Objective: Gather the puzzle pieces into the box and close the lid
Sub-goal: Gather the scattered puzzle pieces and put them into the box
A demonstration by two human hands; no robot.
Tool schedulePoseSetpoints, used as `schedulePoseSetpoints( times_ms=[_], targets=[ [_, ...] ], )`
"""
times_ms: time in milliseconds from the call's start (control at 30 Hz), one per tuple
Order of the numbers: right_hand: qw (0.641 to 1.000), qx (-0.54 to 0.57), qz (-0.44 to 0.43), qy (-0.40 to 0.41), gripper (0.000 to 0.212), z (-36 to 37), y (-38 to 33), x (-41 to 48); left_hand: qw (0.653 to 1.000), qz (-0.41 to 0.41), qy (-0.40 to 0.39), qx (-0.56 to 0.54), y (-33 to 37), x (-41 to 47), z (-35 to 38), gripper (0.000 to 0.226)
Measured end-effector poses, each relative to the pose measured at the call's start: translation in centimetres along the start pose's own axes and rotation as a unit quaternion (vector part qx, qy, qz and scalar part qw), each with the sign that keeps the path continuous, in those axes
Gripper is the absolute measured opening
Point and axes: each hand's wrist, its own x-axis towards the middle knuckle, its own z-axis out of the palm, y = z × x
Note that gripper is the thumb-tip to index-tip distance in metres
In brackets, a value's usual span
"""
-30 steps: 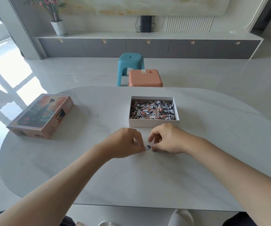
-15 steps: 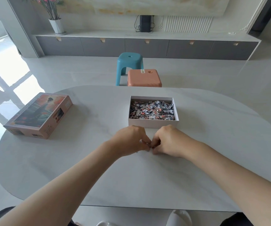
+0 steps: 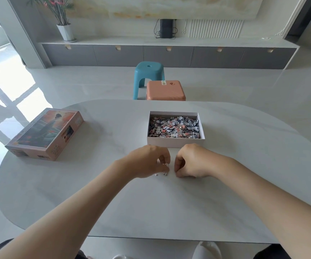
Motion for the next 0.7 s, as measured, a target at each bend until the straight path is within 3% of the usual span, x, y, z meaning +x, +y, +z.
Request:
schedulePoseSetpoints(
  times_ms=[367, 700],
  targets=[
    [1.0, -0.009, -0.003, -0.012, 0.022, -0.3, 0.0, 0.2, 0.998, 0.021, -0.037, 0.056, 0.4, -0.5, 0.0, 0.014],
    [1.0, -0.003, 0.013, -0.017, 0.008, -0.6, 0.0, 0.1, 0.996, 0.005, -0.072, 0.043, -0.1, -1.6, -0.5, 0.01]
  ],
)
